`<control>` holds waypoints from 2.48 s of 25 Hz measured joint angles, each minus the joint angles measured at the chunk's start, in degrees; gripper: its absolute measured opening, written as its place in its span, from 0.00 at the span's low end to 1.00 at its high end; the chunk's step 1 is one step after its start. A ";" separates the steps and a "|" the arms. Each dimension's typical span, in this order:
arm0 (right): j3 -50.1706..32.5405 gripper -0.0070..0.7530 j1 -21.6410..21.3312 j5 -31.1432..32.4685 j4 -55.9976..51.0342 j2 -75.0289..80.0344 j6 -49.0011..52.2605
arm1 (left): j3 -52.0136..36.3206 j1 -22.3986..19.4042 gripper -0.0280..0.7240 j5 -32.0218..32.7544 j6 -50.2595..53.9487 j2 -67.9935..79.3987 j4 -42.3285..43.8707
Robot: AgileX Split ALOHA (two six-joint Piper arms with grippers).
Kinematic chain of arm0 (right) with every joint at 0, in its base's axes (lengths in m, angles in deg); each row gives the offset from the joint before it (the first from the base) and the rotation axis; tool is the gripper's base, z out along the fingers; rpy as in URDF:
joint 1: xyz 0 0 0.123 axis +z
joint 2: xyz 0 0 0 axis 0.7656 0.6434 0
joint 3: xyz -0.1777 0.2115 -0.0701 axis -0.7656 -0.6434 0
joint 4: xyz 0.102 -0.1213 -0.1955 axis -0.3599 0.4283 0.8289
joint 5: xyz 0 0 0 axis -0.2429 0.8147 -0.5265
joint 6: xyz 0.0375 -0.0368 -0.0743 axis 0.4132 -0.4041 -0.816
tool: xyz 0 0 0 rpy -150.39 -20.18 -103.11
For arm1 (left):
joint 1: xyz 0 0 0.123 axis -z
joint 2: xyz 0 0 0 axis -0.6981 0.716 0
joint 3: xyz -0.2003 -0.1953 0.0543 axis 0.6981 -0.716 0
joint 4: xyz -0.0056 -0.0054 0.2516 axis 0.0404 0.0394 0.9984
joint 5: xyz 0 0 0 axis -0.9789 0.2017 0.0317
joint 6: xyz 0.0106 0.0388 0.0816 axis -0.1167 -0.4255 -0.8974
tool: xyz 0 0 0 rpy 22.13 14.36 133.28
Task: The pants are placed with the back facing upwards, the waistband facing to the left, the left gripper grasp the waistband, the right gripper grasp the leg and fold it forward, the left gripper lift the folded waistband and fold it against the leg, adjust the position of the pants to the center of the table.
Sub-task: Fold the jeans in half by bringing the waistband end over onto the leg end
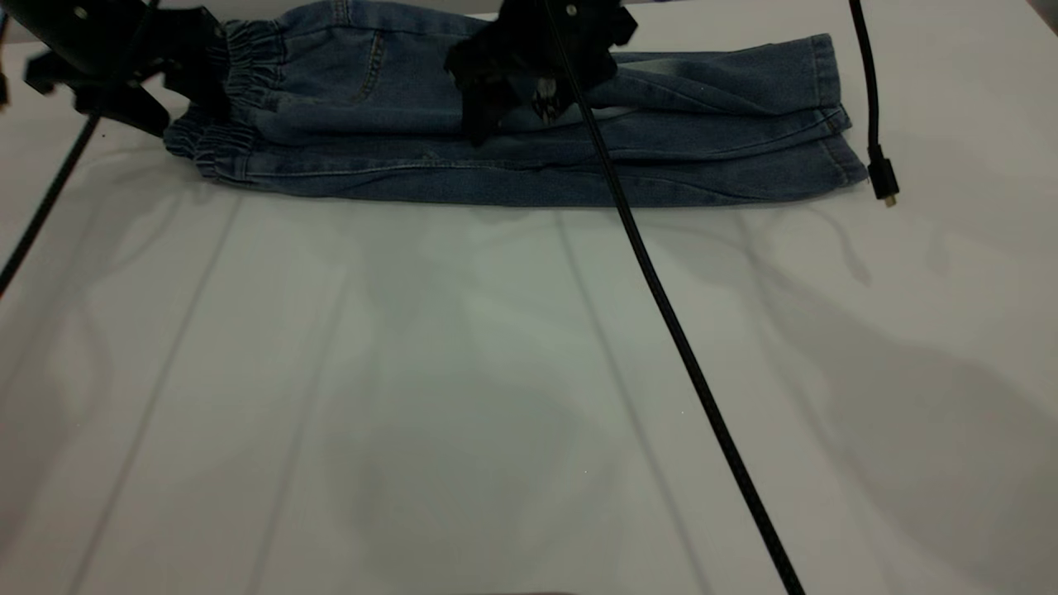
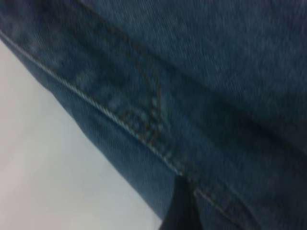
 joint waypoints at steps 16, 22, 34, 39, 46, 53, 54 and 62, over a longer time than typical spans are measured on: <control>1.15 0.69 0.00 -15.24 0.05 0.90 0.14 | 0.57 0.61 0.11 -1.39 -22.21 3.94 -23.17; 1.15 0.69 0.00 -14.74 -0.03 5.53 -0.08 | 0.52 0.73 0.10 3.69 -23.47 -0.61 -17.25; 3.28 0.68 5.88 -12.61 -1.99 6.80 -0.45 | 0.48 1.21 0.10 8.80 -23.52 -14.20 -11.35; 11.75 0.68 6.39 2.65 -1.31 5.45 -0.45 | 0.41 1.16 0.10 8.50 -24.72 -17.74 -11.05; 22.54 0.68 2.86 21.90 7.76 1.75 1.78 | 0.41 1.16 0.10 9.38 -25.14 -23.55 -11.00; 22.60 0.68 2.21 26.04 12.80 6.93 4.73 | 3.26 1.16 0.10 13.94 -25.24 -25.91 -10.71; 22.60 0.68 2.46 25.46 12.27 8.05 4.91 | 3.43 1.16 0.10 14.16 -25.24 -25.91 -10.65; 22.78 0.68 4.88 20.75 8.36 12.66 5.13 | 3.43 1.22 0.10 14.77 -25.24 -25.91 -10.59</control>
